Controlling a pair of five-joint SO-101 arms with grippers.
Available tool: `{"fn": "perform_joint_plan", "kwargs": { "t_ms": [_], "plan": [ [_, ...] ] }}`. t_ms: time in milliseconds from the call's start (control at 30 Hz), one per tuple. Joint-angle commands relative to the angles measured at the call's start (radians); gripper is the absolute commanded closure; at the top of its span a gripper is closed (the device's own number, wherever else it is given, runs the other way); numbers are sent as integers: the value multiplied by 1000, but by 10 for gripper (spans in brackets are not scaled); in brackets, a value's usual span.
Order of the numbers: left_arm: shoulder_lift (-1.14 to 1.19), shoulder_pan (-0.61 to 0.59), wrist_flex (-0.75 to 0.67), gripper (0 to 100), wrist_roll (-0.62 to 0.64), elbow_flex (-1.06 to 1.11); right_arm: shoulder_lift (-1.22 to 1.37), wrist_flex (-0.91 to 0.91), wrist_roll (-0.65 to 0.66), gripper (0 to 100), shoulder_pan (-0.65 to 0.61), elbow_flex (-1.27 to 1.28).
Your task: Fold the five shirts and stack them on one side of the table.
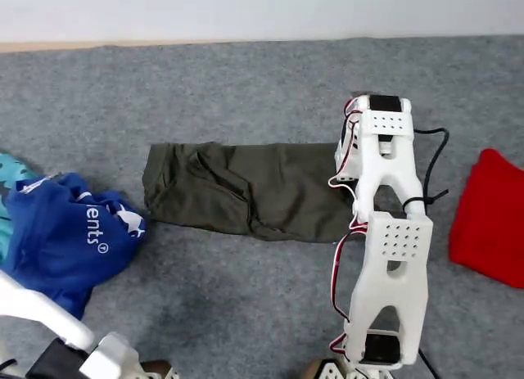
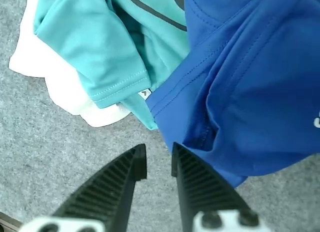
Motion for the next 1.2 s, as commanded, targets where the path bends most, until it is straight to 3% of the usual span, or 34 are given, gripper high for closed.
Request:
{"fn": "perform_joint_plan", "kwargs": {
  "t_ms": [0, 300, 567, 867, 1167],
  "plan": [
    [-9, 8, -11, 911, 3, -7, -48, 36, 28, 988, 45, -51],
    [-9, 26, -12, 912, 3, -5, -166, 28, 276, 988, 254, -121],
    [-9, 110, -11, 913, 6, -2, -166, 2, 408, 988, 317, -149],
    [-8, 152, -11, 913, 6, -1, -229, 114, 388, 988, 94, -161],
    [-8, 158, -12, 913, 8, -1, -282, 111, 365, 988, -263, -166]
  ]
}}
